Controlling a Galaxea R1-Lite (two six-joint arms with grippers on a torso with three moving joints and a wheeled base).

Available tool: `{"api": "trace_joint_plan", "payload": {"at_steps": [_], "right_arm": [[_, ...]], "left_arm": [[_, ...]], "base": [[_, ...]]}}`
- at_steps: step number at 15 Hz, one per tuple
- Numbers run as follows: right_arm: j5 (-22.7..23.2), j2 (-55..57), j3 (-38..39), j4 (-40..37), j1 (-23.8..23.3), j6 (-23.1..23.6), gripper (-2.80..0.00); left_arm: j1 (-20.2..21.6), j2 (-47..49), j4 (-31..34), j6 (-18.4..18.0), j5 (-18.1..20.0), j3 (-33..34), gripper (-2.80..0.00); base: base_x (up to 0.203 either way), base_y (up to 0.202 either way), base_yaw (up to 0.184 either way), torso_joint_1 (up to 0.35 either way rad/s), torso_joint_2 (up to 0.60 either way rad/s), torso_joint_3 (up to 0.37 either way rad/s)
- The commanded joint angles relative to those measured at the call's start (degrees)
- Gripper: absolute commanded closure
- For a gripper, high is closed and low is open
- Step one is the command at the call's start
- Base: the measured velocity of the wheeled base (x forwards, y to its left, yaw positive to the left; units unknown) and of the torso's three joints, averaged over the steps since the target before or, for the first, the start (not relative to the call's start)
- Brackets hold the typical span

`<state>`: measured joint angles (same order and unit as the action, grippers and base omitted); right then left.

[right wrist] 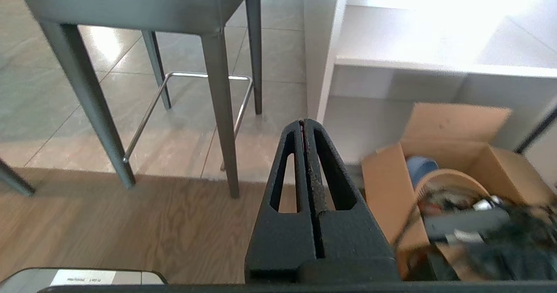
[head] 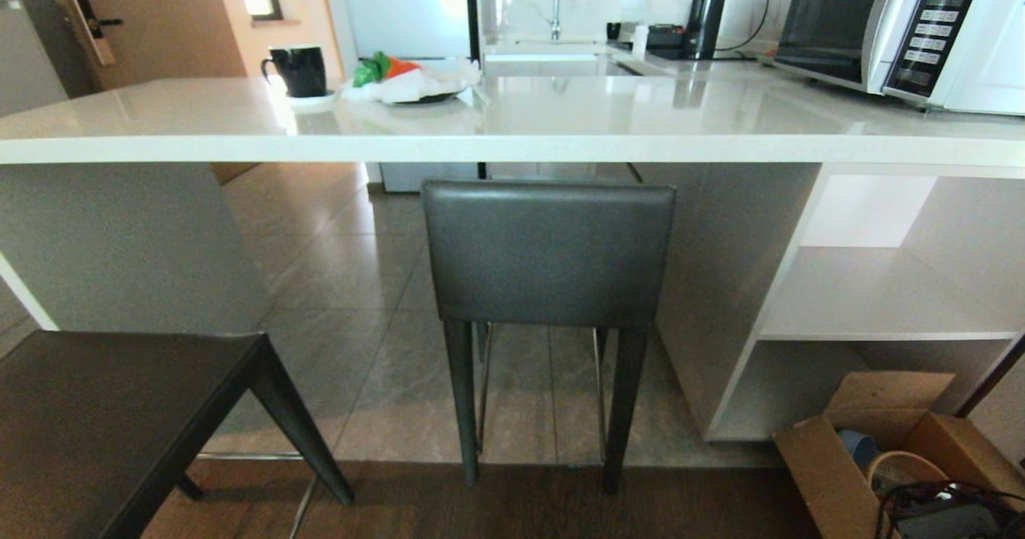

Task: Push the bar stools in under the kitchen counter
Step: Push the gray chair back under the dining table

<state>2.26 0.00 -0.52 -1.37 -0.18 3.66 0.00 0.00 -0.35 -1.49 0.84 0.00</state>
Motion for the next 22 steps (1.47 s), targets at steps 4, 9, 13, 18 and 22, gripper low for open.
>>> {"api": "trace_joint_plan", "payload": {"at_steps": [4,9,13,18,22], "right_arm": [[0.03,0.09,0.00,0.05,0.01,-0.05,0.00],[0.03,0.09,0.00,-0.02,0.01,-0.07,0.00],[0.03,0.09,0.00,0.03,0.01,-0.14,0.00],[0.03,0.09,0.00,0.05,0.01,-0.14,0.00],[0.03,0.09,0.00,0.05,0.01,-0.23,0.00]], "left_arm": [[0.00,0.09,-0.08,-0.01,-0.05,0.09,0.00],[0.00,0.09,0.00,-0.01,-0.05,0.09,0.00],[0.00,0.09,0.00,-0.01,-0.05,0.09,0.00],[0.00,0.09,0.00,0.08,-0.05,0.09,0.00],[0.00,0.09,0.00,0.00,-0.05,0.09,0.00]], "base": [[-0.198,0.000,-0.001,0.000,0.00,0.002],[-0.195,0.000,0.001,0.002,0.00,0.002],[-0.053,0.000,-0.001,-0.002,0.00,0.000],[0.000,0.000,0.000,0.000,0.00,0.000],[0.001,0.133,0.004,0.001,0.00,0.002]]}}
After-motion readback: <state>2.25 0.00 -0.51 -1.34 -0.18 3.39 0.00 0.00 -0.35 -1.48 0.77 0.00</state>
